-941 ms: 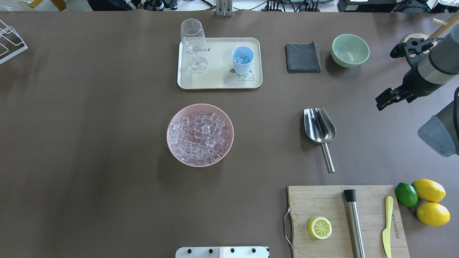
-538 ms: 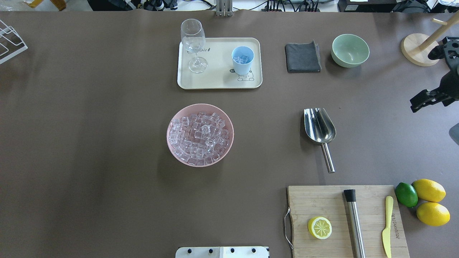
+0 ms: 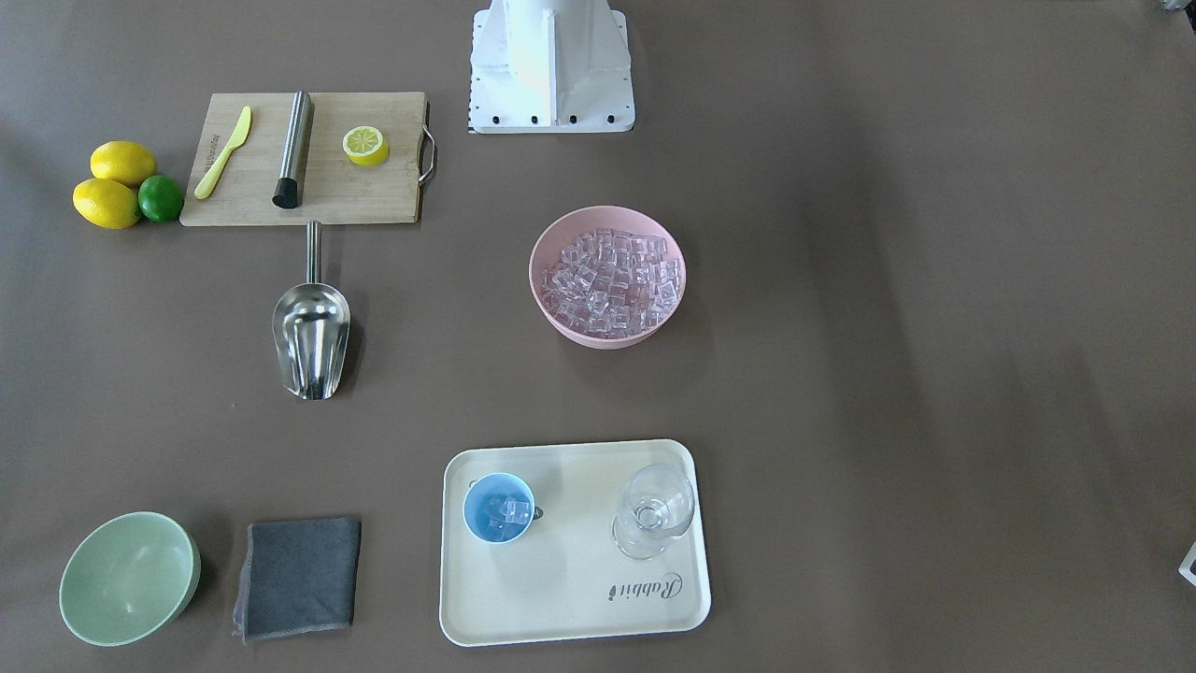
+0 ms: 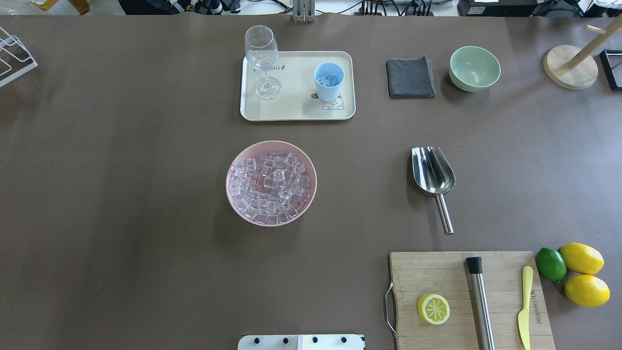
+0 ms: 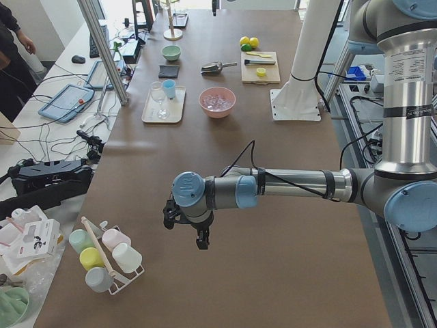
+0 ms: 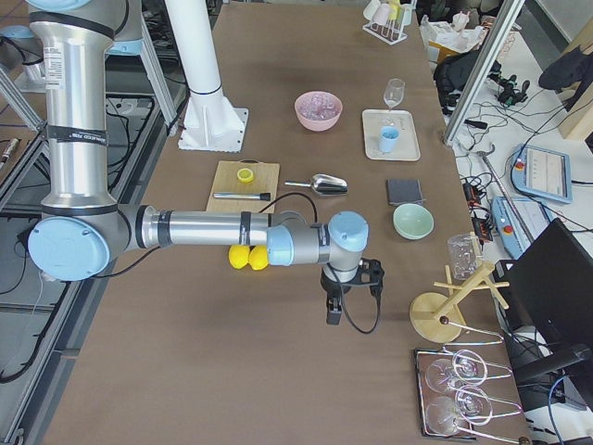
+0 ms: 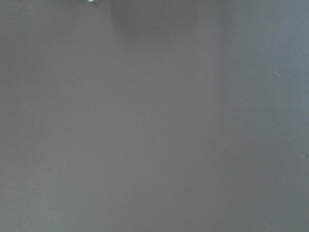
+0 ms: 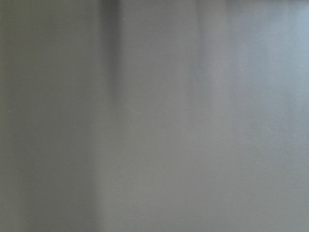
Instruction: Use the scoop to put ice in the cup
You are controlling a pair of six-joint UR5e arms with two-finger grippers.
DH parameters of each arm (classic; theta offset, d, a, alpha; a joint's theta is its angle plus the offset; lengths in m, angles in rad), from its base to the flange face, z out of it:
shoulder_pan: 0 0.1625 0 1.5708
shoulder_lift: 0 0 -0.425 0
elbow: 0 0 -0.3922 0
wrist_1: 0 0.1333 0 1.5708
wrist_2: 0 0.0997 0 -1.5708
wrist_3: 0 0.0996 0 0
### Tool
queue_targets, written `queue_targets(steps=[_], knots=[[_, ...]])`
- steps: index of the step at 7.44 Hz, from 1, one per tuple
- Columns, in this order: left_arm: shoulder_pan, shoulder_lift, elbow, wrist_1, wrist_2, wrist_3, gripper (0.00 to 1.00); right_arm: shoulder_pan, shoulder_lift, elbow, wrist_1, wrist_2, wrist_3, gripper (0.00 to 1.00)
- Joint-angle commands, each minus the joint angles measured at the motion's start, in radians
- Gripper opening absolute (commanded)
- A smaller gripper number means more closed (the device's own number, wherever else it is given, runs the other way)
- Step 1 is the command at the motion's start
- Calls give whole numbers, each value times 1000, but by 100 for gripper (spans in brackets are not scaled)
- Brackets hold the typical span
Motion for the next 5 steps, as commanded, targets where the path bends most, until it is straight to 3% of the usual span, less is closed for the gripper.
queue_targets(steps=[1, 2, 5], knots=[[-42, 26, 77, -7, 5, 24, 98, 142, -18, -117, 83, 36, -95, 100], [-52, 14, 89, -5, 5, 30, 98, 142, -16, -97, 85, 38, -46, 100], [-66, 23, 89, -1, 0, 24, 98, 142, -120, 143, 74, 68, -1, 100]])
